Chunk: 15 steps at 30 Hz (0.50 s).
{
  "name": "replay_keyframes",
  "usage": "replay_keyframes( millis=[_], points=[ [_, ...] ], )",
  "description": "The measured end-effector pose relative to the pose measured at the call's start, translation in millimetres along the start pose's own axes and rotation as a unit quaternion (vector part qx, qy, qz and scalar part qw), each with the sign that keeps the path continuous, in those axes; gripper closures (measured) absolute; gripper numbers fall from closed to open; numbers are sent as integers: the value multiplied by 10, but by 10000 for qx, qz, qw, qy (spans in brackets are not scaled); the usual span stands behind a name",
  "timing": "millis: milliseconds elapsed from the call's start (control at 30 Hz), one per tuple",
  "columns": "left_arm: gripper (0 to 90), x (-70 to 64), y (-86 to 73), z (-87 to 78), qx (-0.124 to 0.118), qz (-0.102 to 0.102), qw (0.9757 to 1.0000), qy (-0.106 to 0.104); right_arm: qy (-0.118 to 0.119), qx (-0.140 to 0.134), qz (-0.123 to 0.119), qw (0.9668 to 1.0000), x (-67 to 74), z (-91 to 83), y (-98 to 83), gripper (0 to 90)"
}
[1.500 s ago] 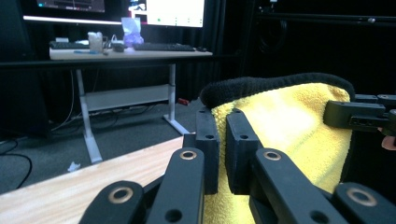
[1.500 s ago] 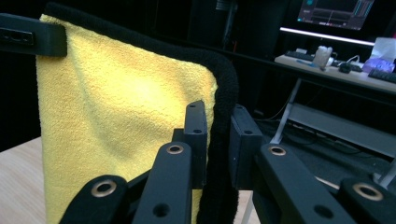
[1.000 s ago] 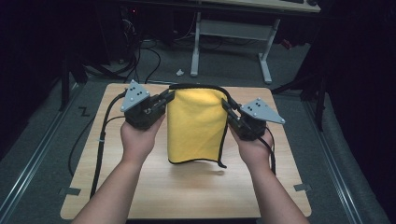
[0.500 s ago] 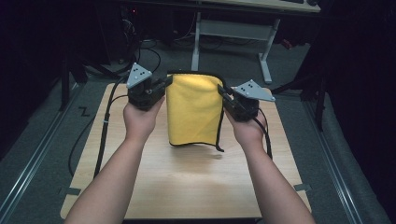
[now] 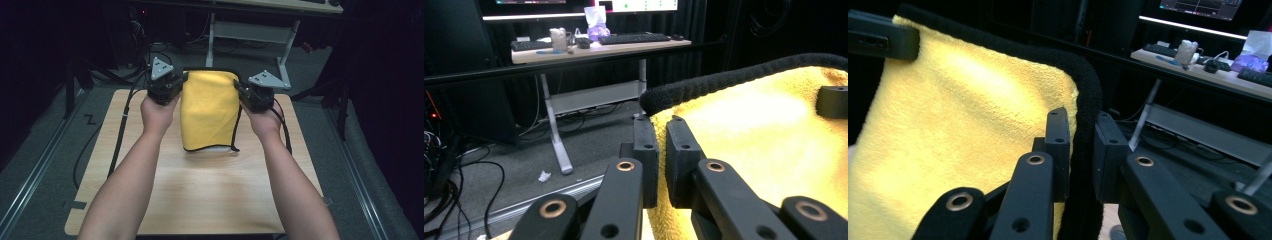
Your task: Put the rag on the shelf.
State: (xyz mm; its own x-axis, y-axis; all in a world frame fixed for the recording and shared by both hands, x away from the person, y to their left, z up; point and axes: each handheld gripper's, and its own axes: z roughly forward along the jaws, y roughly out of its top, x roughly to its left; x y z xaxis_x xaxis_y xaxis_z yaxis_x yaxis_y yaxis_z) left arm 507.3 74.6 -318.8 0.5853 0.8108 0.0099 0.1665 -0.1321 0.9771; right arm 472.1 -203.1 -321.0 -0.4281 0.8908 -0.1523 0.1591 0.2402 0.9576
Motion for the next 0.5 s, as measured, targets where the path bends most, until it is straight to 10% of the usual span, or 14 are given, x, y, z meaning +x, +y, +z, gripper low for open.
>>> replay_keyframes(
  millis=[200,500],
  points=[
    [850,49,-112,231,545,271,9981,72,-94,173,-313,9993,-55,159,-112,808],
    [862,90,-588,360,1012,-74,9946,-211,36,646,-286,9975,-69,326,-481,810]
  ],
)
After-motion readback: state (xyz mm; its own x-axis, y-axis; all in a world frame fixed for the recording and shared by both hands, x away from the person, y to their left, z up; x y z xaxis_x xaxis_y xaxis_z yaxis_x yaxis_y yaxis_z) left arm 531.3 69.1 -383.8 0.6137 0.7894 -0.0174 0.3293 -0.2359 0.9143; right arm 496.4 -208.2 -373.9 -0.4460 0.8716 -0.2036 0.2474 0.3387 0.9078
